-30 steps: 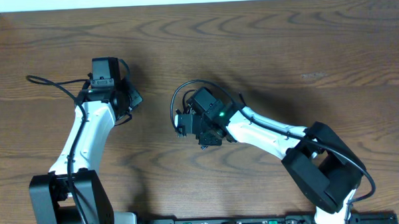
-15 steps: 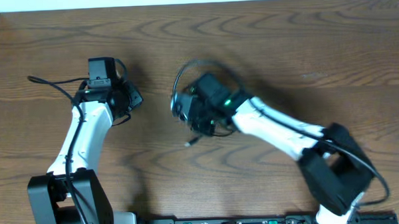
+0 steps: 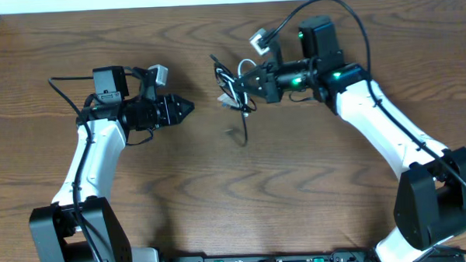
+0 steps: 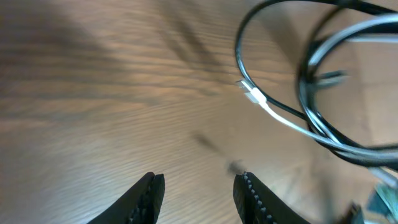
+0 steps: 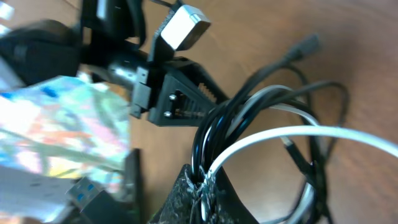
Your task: Untangle cables
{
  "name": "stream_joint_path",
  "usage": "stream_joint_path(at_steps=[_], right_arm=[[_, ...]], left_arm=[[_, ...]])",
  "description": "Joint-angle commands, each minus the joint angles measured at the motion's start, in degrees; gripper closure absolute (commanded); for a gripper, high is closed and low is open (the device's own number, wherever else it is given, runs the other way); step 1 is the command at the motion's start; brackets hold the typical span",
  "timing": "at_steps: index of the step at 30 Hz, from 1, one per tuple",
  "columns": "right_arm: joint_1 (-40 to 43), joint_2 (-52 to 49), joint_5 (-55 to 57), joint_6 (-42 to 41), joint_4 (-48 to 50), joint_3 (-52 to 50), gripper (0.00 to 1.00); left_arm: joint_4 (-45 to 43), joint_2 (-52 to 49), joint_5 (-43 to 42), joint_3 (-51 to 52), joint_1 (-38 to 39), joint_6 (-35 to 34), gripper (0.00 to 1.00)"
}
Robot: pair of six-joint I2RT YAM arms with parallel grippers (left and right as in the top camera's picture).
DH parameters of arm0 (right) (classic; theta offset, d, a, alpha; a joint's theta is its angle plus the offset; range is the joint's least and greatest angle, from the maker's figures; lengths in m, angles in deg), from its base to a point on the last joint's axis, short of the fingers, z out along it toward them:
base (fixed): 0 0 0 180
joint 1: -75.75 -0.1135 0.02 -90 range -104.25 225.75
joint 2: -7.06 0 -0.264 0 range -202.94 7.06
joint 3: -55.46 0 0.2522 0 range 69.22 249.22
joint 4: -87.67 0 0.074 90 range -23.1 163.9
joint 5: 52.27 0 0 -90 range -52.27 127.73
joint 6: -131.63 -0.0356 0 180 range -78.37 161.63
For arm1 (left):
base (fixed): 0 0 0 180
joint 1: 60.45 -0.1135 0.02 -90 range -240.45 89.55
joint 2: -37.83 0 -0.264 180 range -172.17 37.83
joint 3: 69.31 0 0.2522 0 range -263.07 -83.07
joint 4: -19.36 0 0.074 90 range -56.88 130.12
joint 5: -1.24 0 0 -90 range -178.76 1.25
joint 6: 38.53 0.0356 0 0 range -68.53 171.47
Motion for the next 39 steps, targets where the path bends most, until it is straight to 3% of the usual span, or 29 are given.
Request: stream_joint_path(at_steps=[1, 6, 11, 19, 34, 39], right_arm=[[0.22, 0.33, -13.14, -5.44, 0.17, 0.46, 0.99], [-0.42, 0.33, -14.62, -6.56, 0.26, 0.46, 0.99], [-1.07, 0.33, -14.69, -7.89, 0.68, 0.46, 0.99], [-1.51, 0.33, -17.33, -8.02, 1.49, 0.46, 0.99], [-1.75, 0.33, -16.96, -8.0, 1.66, 0.46, 0.99], [-1.73, 0.33, -16.94, -8.0, 1.66, 0.46, 0.99]], left_arm=[[-0.04, -0.44, -8.2, 0.55, -0.13, 6.62, 0.59], [-1.66, -0.52, -13.9, 0.55, 0.37, 7.48, 0.59], [-4.44, -0.52, -13.51, 0.55, 0.81, 7.43, 0.61], [-4.13, -0.52, -13.6, 0.55, 0.9, 5.92, 0.87], [-9.16, -0.52, -17.16, 0.52, 10.16, -1.77, 0.88], [-11.39, -0.52, -23.17, 0.52, 11.19, -1.86, 0.87]])
